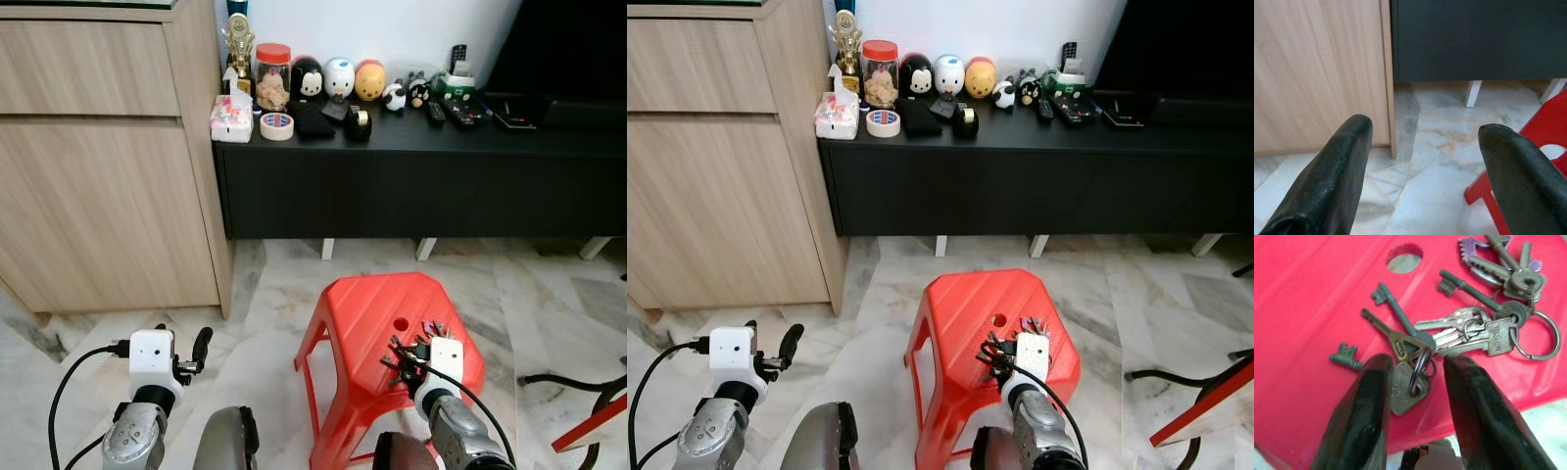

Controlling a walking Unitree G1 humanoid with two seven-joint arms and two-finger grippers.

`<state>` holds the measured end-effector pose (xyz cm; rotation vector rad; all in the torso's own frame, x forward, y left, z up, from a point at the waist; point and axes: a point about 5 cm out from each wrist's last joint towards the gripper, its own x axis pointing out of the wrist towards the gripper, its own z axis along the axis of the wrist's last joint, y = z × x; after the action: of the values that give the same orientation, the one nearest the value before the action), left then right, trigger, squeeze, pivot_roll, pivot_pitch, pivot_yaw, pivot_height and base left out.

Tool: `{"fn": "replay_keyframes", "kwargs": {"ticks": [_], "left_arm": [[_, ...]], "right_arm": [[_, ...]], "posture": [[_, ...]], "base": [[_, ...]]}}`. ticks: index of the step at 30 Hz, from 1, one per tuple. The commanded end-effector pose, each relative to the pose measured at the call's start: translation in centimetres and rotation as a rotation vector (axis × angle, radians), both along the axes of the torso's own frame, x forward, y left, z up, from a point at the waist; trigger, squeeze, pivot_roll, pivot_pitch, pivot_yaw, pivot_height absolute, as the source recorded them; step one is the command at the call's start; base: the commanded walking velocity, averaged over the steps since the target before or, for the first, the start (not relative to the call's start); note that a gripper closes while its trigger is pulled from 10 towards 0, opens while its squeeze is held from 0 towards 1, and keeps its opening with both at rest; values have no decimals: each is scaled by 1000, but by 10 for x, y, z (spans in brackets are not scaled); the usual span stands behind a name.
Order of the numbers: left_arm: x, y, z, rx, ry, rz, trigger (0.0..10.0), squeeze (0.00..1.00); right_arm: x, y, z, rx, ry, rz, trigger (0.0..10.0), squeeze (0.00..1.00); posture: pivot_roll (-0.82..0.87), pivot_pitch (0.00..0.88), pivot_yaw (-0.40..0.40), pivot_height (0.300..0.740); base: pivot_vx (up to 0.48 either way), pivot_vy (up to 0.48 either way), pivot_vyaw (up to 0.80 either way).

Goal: Hang keys on a hook

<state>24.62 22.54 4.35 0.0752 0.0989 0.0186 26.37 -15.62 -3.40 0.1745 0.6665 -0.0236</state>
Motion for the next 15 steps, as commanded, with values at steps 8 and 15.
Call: {"fn": "replay_keyframes", "kwargs": {"ticks": [8,15], "left_arm": [[3,-2,3,16,-11,-17,10000,0],[3,0,2,22,-7,-12,10000,0]], "right_arm": [[0,3,-1,-1,23,25,10000,0],[-1,2,-2,-24,47,42,2275,0]], "posture": [[116,0,-102,593],[118,0,-107,593]], "base": [[0,0,0],[0,0,0]]}}
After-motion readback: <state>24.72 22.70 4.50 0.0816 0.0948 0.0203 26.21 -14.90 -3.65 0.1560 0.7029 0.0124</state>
